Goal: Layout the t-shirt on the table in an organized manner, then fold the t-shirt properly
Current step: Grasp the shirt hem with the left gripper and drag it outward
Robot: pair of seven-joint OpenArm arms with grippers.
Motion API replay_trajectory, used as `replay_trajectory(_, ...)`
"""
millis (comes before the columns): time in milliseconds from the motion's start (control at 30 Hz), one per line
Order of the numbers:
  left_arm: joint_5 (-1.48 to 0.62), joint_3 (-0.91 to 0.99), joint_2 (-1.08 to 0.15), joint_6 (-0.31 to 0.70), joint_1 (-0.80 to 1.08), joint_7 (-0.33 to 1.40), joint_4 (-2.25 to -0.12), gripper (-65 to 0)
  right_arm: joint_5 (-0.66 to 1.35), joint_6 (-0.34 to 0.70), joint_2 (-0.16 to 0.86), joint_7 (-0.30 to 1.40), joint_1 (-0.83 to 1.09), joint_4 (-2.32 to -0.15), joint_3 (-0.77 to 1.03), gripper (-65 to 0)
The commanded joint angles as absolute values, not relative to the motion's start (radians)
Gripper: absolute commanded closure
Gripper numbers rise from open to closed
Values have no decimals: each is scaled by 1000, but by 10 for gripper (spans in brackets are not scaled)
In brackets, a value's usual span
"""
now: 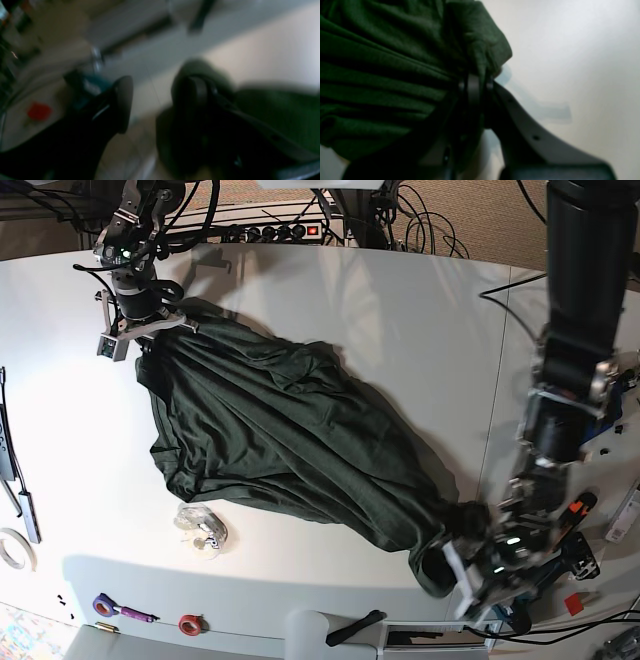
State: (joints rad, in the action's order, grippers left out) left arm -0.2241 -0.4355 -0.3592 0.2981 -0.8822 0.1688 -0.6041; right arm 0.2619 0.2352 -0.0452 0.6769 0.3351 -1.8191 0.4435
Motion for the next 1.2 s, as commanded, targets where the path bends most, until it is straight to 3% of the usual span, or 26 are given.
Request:
replay_trajectory(0,-246,-429,-385,317,-900,150,-620,-335,268,239,-39,653,332,-1838,445,0)
replay_trajectory(233,-338,-429,-510,511,-752,158,-658,-335,269,239,-39,652,331,-1838,445,0)
replay_trajectory(300,-337,-429,-517,513,-715,144,-664,-335,269,239,-38,653,332,-1838,445,0)
replay_trajectory(433,-307,-429,-511,365,-660,68,-706,-335,268,239,-39,655,332,-1838,445,0)
replay_trajectory(600,-119,-429,-458,228,-648,21,-742,-309,268,239,-39,656,332,-1838,445,0)
replay_trajectory(867,-14,-429,-357,122,-658,-2,-742,-298,268,239,-39,666,333,-1838,445,0)
replay_trajectory(1167,4,-429,-344,115,-716,-1,-727,-260,268,239,-39,674,333,-1838,445,0)
